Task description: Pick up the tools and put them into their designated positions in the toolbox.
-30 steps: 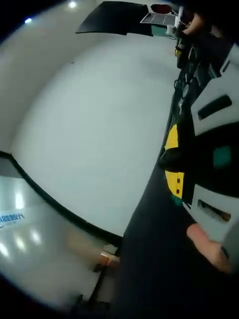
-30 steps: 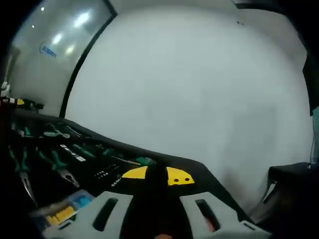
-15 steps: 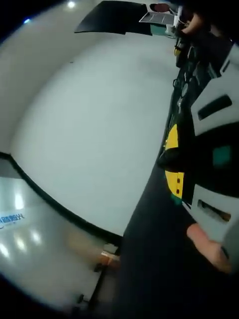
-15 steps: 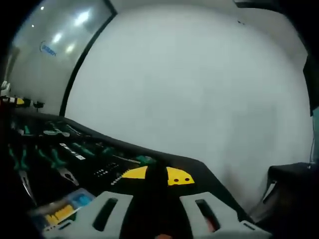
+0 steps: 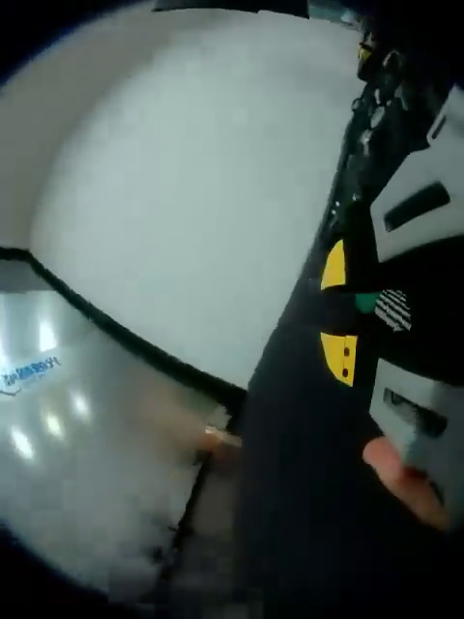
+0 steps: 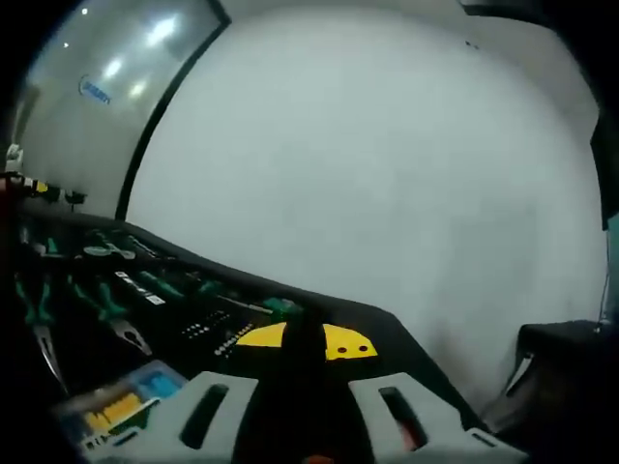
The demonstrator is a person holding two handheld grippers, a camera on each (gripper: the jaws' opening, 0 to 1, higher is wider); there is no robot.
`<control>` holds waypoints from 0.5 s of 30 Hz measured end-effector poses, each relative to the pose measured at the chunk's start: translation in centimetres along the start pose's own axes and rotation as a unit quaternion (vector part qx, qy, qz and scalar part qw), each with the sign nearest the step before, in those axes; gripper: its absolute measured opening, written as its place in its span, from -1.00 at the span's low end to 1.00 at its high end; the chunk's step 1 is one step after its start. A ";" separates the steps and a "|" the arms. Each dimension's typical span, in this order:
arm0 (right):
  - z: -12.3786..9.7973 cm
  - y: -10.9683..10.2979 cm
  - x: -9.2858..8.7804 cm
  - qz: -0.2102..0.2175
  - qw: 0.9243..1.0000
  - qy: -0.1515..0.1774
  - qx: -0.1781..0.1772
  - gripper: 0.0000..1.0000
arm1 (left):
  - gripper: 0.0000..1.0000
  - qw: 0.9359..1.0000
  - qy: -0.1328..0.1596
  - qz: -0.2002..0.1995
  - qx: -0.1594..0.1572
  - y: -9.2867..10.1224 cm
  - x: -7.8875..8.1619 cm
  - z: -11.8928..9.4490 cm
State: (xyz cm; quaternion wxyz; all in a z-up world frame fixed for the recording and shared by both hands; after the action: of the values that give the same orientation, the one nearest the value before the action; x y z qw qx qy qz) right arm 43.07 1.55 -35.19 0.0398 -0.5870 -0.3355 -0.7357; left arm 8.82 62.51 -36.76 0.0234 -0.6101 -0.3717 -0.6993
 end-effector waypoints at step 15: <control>0.6 0.2 -0.6 -0.024 1.000 -0.011 0.006 -0.80 | -0.33 0.952 -0.198 0.226 -0.062 4.5 -6.0 6.3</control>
State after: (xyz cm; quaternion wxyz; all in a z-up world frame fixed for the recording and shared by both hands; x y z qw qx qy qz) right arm 43.78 1.53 -35.56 0.0217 -0.5866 -0.3546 -0.7278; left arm 17.80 60.19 -39.92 0.0691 -0.8047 -0.1769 -0.5625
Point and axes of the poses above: the point that each gripper's makers call its tool centre point, and the gripper's own axes: z roughly forward along the fingers, y roughly to its right, x roughly out of its top, the point moved 6 cm from there along -z, roughly backward along the fingers, and after that the axes turned 12 degrees about -z, right-handed, at the moved point
